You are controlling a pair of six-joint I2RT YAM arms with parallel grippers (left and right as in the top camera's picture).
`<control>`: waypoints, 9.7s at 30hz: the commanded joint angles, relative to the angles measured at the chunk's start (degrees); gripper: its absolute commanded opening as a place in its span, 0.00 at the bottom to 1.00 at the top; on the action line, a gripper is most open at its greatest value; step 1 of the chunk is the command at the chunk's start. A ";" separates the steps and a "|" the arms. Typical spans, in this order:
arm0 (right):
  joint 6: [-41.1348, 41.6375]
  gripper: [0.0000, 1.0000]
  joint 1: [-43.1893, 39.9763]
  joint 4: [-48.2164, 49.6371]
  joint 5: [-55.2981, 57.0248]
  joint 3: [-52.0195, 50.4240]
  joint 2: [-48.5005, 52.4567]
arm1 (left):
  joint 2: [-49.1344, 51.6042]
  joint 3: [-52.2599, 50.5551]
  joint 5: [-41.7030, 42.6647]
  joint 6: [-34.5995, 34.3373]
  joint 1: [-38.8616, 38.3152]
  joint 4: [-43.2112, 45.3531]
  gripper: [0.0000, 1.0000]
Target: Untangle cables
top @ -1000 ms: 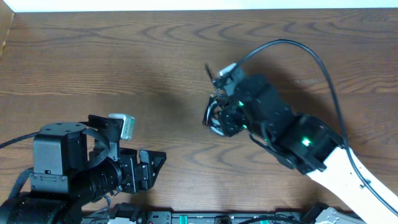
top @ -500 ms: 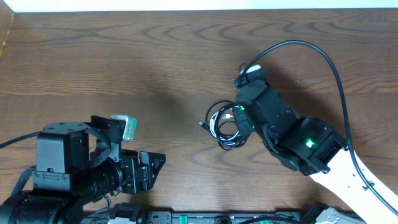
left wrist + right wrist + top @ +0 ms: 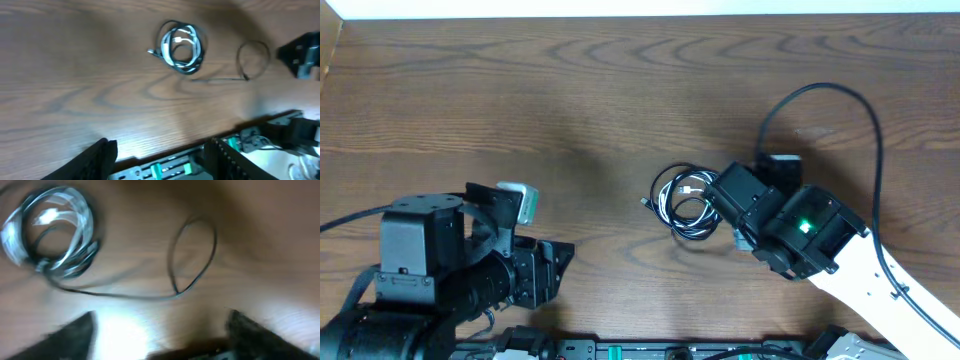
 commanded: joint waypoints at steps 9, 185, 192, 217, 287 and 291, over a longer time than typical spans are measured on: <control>-10.88 0.99 0.13 13.18 -4.35 0.02 -0.13 | 1.22 -18.18 5.31 2.99 -0.26 15.39 0.62; -46.64 0.83 0.52 62.38 -36.33 -4.94 38.93 | -5.66 -15.69 -23.15 -17.73 -23.61 15.17 0.70; -46.64 0.83 0.50 62.40 -36.30 -4.96 39.95 | -5.66 -15.69 -23.15 -17.70 -23.61 15.19 0.70; -42.27 0.29 0.46 66.88 -39.87 -4.96 39.98 | -5.68 -15.69 -23.12 -17.73 -23.61 14.99 0.70; -32.72 0.01 -9.14 45.88 -5.07 -3.10 -15.41 | -5.64 -15.69 -23.12 -17.57 -23.61 14.84 0.70; -24.20 0.01 -9.16 38.21 5.95 -3.10 -15.15 | -5.62 -15.69 -23.12 -17.79 -23.61 16.00 0.70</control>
